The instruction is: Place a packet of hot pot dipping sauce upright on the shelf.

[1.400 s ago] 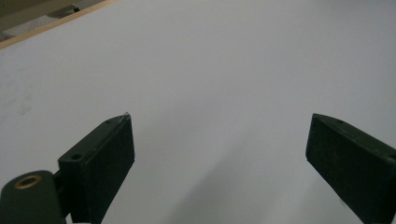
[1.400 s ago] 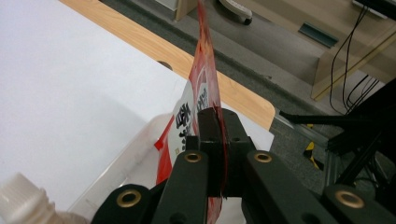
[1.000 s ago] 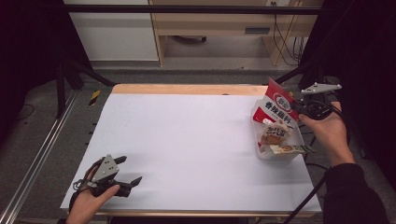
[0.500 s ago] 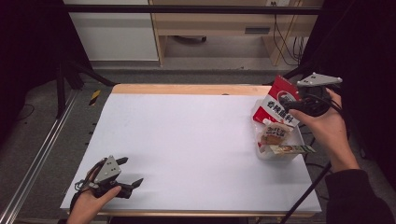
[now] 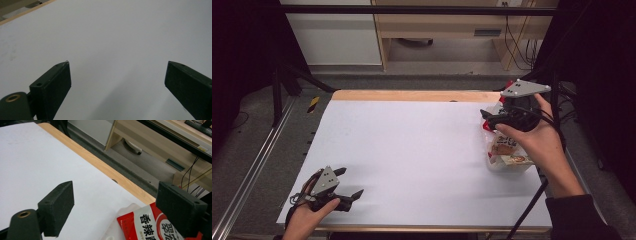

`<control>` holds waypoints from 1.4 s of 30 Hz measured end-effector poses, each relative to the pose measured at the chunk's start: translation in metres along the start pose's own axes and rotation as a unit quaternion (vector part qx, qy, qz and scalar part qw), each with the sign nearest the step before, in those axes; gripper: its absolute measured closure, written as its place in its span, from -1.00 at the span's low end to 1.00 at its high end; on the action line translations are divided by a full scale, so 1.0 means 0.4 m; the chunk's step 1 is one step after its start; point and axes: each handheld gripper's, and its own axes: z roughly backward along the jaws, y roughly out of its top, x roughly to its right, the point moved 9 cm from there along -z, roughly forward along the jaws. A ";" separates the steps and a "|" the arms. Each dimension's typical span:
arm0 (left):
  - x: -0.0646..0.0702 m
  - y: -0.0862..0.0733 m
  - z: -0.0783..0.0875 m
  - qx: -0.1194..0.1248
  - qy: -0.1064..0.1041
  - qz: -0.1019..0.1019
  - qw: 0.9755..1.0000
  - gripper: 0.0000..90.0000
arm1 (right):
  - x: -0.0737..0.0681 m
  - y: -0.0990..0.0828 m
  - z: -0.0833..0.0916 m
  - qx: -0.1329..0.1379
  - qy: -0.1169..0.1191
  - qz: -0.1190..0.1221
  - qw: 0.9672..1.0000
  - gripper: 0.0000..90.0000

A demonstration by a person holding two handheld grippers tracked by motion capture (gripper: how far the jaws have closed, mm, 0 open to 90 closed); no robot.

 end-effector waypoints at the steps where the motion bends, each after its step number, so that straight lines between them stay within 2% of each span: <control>1: 0.000 0.000 0.000 -0.001 0.000 0.000 1.000 -0.86 | -0.007 0.002 0.000 0.000 0.000 0.004 1.000 -0.67; 5: -0.002 0.000 0.000 0.001 0.003 0.004 1.000 -0.88 | -0.040 0.009 0.003 0.007 0.009 0.009 1.000 -0.70; 11: -0.003 0.000 0.000 0.001 0.004 0.005 1.000 -0.89 | -0.053 0.017 0.011 0.011 0.014 0.009 1.000 -0.74; 17: -0.004 0.000 0.000 0.001 0.004 0.006 1.000 -0.90 | -0.064 0.027 0.015 0.020 0.019 -0.002 1.000 -0.81; 25: -0.003 0.000 0.000 0.001 0.004 0.006 1.000 -0.90 | -0.106 0.043 0.019 0.032 0.035 -0.002 0.999 -0.84; 30: -0.003 0.000 0.000 0.001 0.004 0.005 1.000 -0.90 | -0.118 0.046 0.018 0.037 0.044 -0.005 0.998 -0.85; 38: -0.002 -0.001 -0.001 -0.001 0.003 0.004 1.000 -0.90 | -0.144 0.058 0.024 0.052 0.066 -0.026 0.996 -0.86; 42: -0.001 -0.001 -0.001 -0.002 0.002 0.003 1.000 -0.90 | -0.162 0.061 0.026 0.057 0.073 -0.027 0.995 -0.86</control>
